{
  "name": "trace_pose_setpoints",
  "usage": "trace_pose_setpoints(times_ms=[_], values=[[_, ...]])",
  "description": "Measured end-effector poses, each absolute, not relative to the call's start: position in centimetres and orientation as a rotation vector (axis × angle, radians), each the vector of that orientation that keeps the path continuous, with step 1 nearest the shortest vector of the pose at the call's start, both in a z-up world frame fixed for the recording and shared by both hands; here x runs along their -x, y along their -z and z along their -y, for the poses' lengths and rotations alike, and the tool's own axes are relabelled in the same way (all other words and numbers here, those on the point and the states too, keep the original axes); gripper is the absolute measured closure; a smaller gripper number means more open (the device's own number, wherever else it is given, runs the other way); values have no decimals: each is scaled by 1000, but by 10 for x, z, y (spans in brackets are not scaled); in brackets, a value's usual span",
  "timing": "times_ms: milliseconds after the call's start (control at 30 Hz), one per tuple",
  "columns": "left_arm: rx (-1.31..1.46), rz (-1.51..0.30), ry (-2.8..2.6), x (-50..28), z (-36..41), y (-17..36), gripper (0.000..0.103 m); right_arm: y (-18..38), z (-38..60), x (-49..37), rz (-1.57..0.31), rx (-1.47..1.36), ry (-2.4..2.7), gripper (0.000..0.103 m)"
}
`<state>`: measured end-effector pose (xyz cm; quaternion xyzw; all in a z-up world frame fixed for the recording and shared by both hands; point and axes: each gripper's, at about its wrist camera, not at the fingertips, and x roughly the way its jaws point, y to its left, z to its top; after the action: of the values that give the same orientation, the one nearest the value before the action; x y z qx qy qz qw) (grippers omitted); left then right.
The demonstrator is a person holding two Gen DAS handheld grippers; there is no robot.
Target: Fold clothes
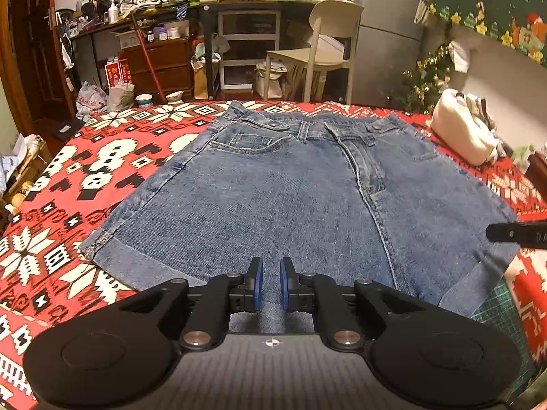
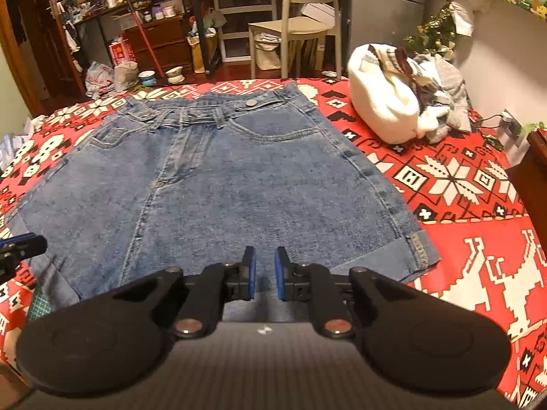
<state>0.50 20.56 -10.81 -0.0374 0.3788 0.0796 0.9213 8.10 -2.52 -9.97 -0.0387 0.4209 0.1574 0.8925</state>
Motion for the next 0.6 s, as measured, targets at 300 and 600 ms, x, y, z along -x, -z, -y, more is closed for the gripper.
trace_pose_setpoints(times_ms=[300,600], values=[[26,-801,-165,-12,-195,112,85,96,29,-85,-840,62,-340,69],[59,-759,-167,-20,-197,104,63,75,29,-80,-681,18,-358,1]])
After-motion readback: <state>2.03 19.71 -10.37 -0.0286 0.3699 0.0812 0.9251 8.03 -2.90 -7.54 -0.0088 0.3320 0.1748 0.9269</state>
